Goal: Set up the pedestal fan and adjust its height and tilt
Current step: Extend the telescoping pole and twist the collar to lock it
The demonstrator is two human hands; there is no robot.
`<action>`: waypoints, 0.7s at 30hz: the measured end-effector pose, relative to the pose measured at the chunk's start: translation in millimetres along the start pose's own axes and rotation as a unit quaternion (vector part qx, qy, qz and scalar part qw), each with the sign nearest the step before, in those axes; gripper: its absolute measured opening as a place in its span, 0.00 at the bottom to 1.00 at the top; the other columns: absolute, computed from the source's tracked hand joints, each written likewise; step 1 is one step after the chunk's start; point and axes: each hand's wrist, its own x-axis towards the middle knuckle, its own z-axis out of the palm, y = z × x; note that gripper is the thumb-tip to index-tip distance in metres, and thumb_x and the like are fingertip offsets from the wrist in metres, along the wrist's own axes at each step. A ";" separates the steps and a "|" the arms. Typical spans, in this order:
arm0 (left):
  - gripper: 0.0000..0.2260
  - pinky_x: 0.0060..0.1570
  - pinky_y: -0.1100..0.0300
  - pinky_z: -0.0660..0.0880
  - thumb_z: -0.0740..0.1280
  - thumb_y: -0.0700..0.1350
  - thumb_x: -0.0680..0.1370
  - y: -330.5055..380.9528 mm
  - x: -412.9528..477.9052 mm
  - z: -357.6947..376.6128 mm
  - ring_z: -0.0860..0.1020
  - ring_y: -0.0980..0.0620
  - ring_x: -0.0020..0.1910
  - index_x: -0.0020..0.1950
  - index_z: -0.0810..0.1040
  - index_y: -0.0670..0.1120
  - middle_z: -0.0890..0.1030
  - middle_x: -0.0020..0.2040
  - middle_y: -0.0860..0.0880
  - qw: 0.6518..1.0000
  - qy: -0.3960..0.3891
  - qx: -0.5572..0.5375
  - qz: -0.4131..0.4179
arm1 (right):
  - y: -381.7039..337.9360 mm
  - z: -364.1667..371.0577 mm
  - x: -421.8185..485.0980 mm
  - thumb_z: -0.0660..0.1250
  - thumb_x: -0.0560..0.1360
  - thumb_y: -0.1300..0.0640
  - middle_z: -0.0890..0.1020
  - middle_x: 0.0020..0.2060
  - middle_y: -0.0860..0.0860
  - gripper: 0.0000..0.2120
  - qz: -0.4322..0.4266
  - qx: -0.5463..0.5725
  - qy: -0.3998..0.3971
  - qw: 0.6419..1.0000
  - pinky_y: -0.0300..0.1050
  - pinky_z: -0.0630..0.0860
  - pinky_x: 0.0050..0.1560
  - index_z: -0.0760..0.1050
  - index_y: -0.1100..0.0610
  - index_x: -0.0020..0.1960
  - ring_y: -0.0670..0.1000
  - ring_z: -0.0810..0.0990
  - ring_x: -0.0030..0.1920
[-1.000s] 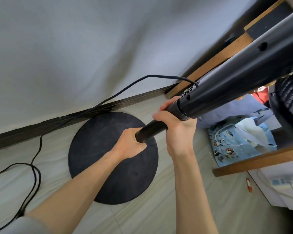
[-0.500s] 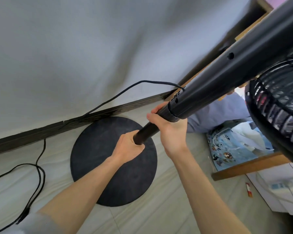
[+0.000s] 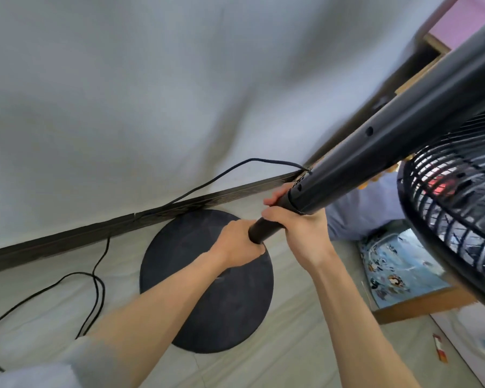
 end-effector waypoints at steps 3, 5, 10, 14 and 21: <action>0.06 0.30 0.55 0.70 0.69 0.45 0.64 -5.2 3.7 3.4 0.76 0.53 0.28 0.34 0.73 0.52 0.78 0.29 0.53 1.000 -0.023 -0.019 0.005 | -4.3 -16.2 9.1 0.74 0.64 0.72 0.81 0.40 0.49 0.18 0.040 0.013 -0.128 0.991 0.50 0.78 0.55 0.80 0.49 0.40 0.54 0.81 0.49; 0.07 0.29 0.57 0.69 0.68 0.45 0.64 -6.5 5.1 4.6 0.73 0.57 0.25 0.34 0.73 0.57 0.76 0.27 0.57 0.999 -0.024 -0.030 0.013 | -6.5 -20.8 10.9 0.74 0.65 0.72 0.81 0.41 0.50 0.18 0.046 0.034 -0.150 0.987 0.51 0.79 0.56 0.80 0.50 0.41 0.55 0.81 0.50; 0.10 0.29 0.57 0.71 0.70 0.46 0.66 -10.7 6.8 7.1 0.75 0.55 0.27 0.31 0.73 0.61 0.77 0.27 0.57 0.999 -0.001 -0.041 0.027 | 18.7 28.1 -9.3 0.78 0.69 0.67 0.84 0.38 0.45 0.11 -0.038 0.001 0.166 0.985 0.38 0.80 0.48 0.80 0.57 0.46 0.44 0.84 0.43; 0.11 0.30 0.60 0.70 0.69 0.45 0.64 -9.1 3.8 5.1 0.75 0.56 0.27 0.32 0.74 0.62 0.78 0.28 0.58 0.998 -0.007 -0.058 0.031 | 5.0 10.5 0.8 0.73 0.65 0.74 0.82 0.36 0.48 0.19 0.004 0.025 0.032 0.999 0.46 0.79 0.50 0.80 0.49 0.37 0.50 0.81 0.43; 0.12 0.27 0.59 0.68 0.68 0.45 0.65 -6.6 2.8 5.4 0.73 0.58 0.24 0.31 0.74 0.64 0.76 0.26 0.60 0.998 -0.012 -0.051 0.038 | 1.8 6.8 -6.6 0.76 0.67 0.73 0.84 0.39 0.48 0.16 0.009 -0.024 0.057 0.998 0.42 0.80 0.50 0.80 0.53 0.44 0.48 0.83 0.45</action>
